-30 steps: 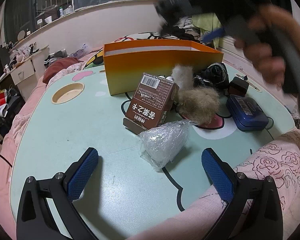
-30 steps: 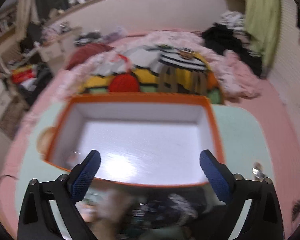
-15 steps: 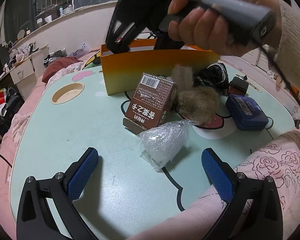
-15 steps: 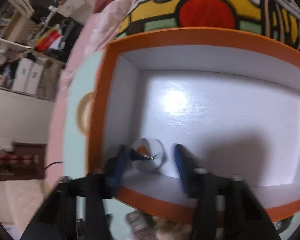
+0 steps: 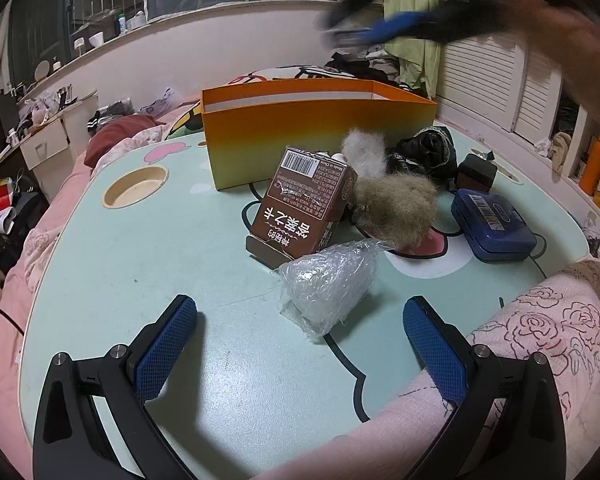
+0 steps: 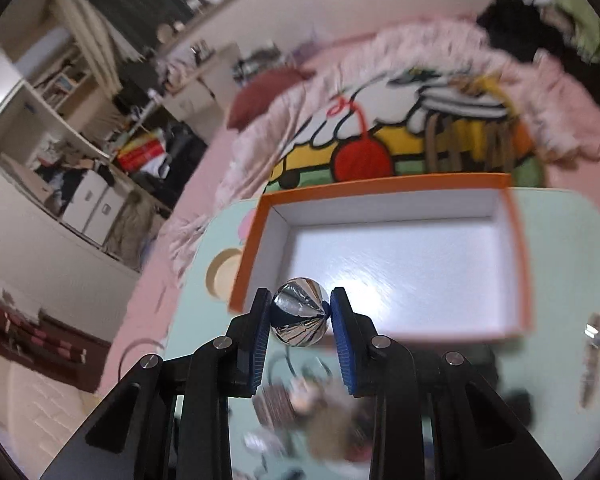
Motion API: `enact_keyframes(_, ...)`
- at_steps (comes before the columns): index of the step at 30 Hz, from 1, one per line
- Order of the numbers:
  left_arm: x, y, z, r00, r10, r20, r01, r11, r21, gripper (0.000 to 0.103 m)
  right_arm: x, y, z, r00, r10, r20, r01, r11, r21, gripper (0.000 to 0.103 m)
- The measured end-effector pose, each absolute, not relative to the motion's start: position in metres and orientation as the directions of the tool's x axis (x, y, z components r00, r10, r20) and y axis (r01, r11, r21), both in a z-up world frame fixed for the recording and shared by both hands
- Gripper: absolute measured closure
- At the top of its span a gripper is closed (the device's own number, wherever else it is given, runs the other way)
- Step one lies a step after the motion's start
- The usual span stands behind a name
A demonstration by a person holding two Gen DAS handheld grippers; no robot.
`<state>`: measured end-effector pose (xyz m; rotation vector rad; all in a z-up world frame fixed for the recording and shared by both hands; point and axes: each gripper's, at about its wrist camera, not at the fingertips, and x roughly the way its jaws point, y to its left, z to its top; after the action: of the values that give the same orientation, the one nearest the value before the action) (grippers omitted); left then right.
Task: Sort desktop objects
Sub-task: 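Grasp the small silver ball in the box with the right gripper, place it on the table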
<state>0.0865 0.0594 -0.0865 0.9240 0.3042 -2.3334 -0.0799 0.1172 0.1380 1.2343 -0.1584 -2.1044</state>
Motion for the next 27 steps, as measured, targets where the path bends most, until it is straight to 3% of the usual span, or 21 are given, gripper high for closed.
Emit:
enact_keyframes(11,0.087,0.059,-0.087,-0.576,-0.451,-0.682,0.607,-0.794,0.012,0.0,-0.048,0.154,0.045,-0.338,-0.473,-0.813,0.41,-0.852,0.325,0.072)
enact_keyframes(13,0.087,0.059,-0.087,-0.576,-0.451,-0.682,0.607,-0.795,0.013,0.0,-0.04,0.15,0.047,-0.394,-0.445,-0.804,0.412,-0.868,0.278,0.051)
enact_keyframes(14,0.087,0.059,-0.087,-0.576,-0.451,-0.682,0.607,-0.795,0.013,0.0,-0.035,0.151,0.049,-0.421,-0.448,-0.789,0.409,-0.87,0.276,0.032)
enact_keyframes(15,0.087,0.059,-0.087,-0.576,-0.451,-0.682,0.607,-0.795,0.013,0.0,-0.027,0.155,0.051,-0.453,-0.465,-0.761,0.411,-0.866,0.284,0.027)
enact_keyframes(17,0.087,0.059,-0.087,-0.576,-0.451,-0.682,0.606,-0.795,0.013,0.0,-0.004,0.164,0.054,-0.506,-0.485,-0.713,0.443,-0.856,0.267,0.027)
enact_keyframes(22,0.087,0.059,-0.087,-0.576,-0.451,-0.682,0.605,-0.796,0.015,0.0,0.052,0.177,0.051,-0.617,-0.396,-0.68,0.496,-0.867,0.055,0.022)
enact_keyframes(27,0.087,0.059,-0.087,-0.578,-0.449,-0.682,0.602,-0.798,0.016,0.0,0.085,0.19,0.027,-0.72,-0.282,-0.634,0.458,-0.88,-0.129,0.005)
